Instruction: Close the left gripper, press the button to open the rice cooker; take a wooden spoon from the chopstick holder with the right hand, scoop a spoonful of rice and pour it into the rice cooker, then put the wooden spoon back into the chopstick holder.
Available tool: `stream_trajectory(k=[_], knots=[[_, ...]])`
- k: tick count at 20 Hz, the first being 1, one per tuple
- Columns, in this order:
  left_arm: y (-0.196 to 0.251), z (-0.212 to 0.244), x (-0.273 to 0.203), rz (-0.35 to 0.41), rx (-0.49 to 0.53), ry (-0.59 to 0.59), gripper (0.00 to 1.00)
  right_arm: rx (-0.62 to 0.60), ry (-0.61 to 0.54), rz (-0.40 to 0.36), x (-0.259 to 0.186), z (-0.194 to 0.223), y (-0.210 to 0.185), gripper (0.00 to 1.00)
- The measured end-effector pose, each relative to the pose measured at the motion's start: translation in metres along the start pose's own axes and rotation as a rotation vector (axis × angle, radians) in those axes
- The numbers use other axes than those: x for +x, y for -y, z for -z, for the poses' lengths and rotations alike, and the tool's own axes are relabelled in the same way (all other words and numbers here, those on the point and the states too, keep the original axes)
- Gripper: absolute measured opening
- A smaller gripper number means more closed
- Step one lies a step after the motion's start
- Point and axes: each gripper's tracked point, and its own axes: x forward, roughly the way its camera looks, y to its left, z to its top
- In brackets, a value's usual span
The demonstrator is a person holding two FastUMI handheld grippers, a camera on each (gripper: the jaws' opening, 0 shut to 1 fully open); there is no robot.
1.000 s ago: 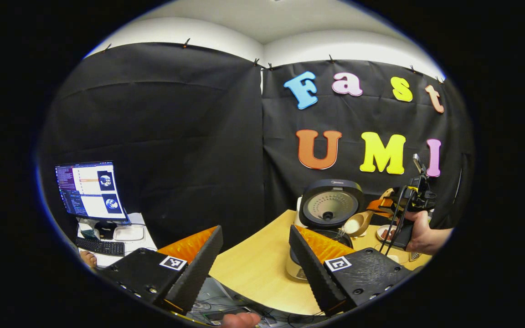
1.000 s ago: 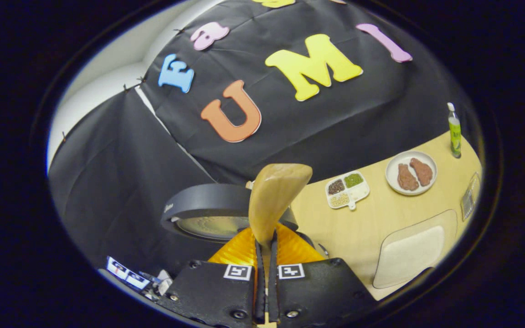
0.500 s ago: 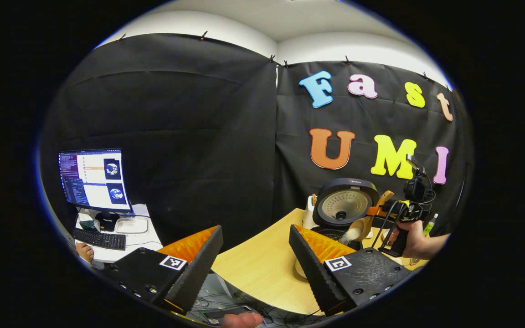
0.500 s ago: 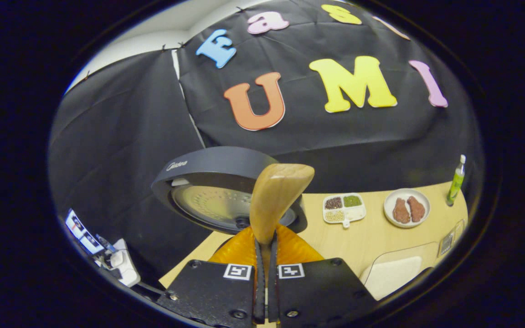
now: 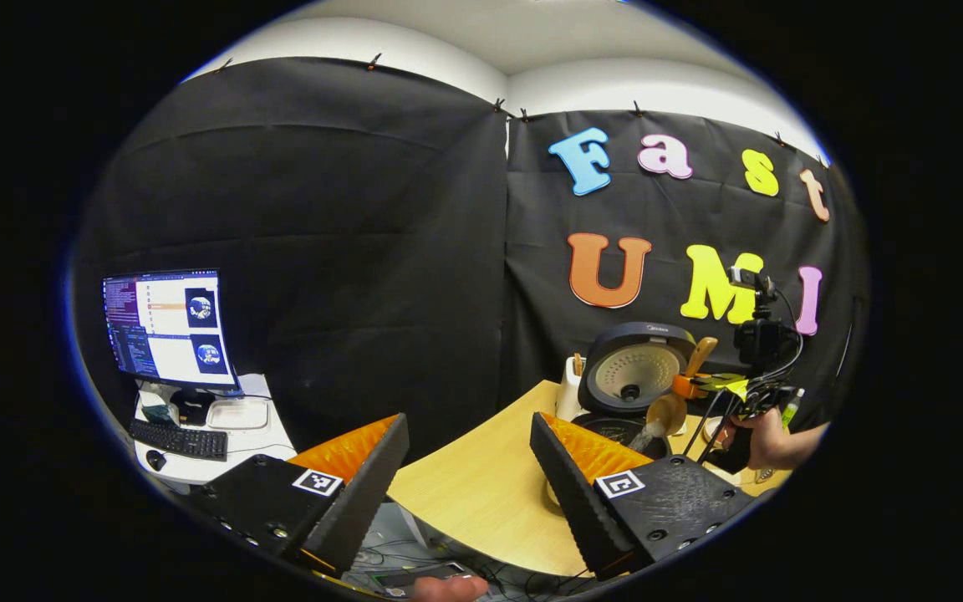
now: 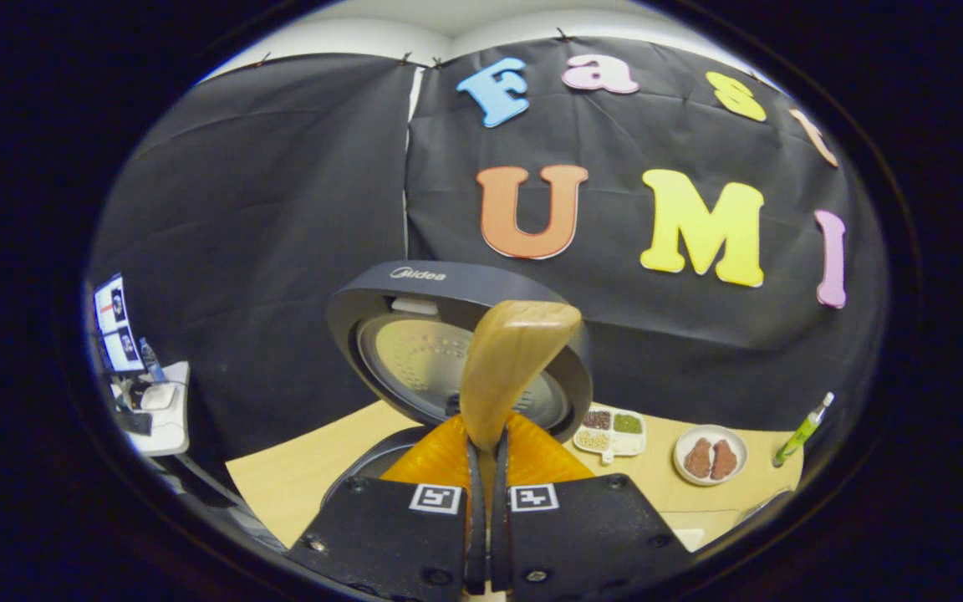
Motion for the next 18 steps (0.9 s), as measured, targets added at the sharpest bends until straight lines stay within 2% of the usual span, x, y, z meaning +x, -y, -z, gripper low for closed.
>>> stream_trajectory(k=[4, 7, 13, 18], knots=[[0.006, -0.004, 0.003, 0.015, 0.014, 0.01, 0.95, -0.179, 0.057, -0.006, -0.004, -0.01, -0.002, 0.08], [0.013, -0.004, 0.002, 0.031, 0.006, 0.012, 0.95, -0.258, 0.088, -0.029, -0.007, -0.016, -0.008, 0.08], [0.014, -0.01, -0.001, 0.028, -0.013, 0.012, 0.95, -0.228, 0.113, -0.047, -0.014, -0.023, -0.012, 0.08], [0.029, -0.012, -0.008, 0.051, -0.007, 0.01, 0.95, -0.084, 0.119, -0.054, -0.03, -0.033, 0.0, 0.08]])
